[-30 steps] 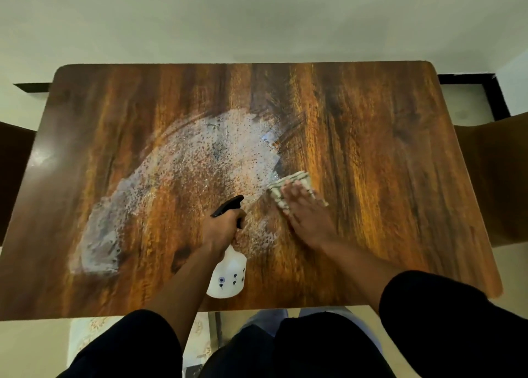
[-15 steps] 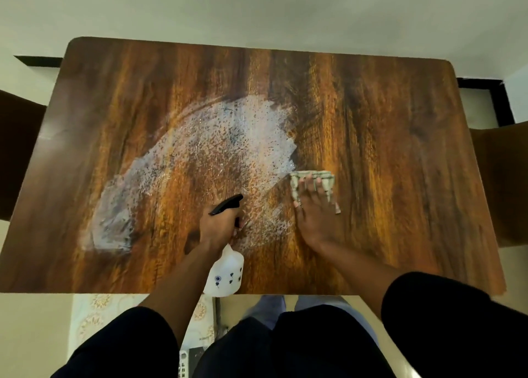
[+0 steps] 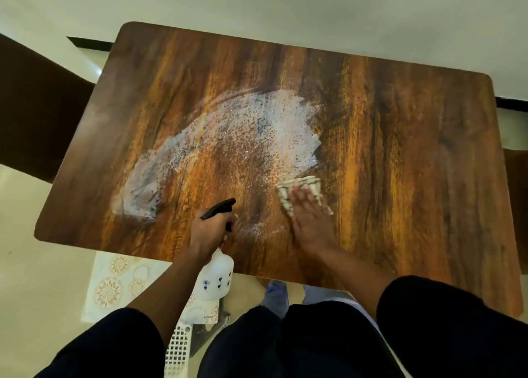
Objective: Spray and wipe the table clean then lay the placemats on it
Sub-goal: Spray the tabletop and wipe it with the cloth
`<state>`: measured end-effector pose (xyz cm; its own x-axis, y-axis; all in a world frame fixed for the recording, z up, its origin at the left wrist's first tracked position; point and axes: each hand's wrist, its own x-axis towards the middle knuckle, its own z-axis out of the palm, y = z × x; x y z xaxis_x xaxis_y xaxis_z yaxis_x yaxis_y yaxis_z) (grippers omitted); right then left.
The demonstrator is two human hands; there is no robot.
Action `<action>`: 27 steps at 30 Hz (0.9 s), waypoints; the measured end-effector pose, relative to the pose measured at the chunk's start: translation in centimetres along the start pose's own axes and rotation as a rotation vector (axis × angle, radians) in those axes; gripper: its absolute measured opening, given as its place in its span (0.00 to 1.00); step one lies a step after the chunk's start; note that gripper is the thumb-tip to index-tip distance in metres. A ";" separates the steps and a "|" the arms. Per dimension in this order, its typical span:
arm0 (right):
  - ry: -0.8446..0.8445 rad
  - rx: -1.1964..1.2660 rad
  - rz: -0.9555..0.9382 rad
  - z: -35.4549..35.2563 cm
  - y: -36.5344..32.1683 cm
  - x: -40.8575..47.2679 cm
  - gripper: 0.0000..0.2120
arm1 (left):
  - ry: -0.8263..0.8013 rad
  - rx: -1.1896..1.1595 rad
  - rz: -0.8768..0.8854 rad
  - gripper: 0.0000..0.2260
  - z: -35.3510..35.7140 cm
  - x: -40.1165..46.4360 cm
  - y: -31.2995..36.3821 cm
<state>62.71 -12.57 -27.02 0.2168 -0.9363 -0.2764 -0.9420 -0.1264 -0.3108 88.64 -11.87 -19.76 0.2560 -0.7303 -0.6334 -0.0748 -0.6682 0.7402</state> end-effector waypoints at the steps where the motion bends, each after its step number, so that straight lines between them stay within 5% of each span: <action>1: 0.015 0.028 0.093 -0.6 1.1 0.2 0.29 | 0.008 -0.002 0.001 0.10 -0.1 -0.1 -0.3; 5: 0.036 0.090 0.326 -2.2 4.5 0.7 0.29 | 0.034 0.003 -0.022 0.04 0.0 -0.7 -1.9; 11: 0.047 0.051 0.359 -1.3 1.4 0.4 0.29 | 0.024 -0.029 -0.051 0.04 -0.5 -2.1 -3.6; 22: -0.130 -0.092 -0.481 6.4 -12.9 -2.6 0.35 | 0.120 -0.065 -0.099 0.04 -5.7 -2.6 -5.2; 27: -0.140 -0.162 -0.647 5.9 -11.9 -1.3 0.32 | 0.104 -0.034 -0.088 0.06 -5.8 -2.4 -5.1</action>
<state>75.10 -7.92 -28.31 0.7705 -0.6056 -0.1987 -0.6353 -0.7045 -0.3163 93.98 -5.91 -20.67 0.3590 -0.6492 -0.6706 -0.0157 -0.7226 0.6911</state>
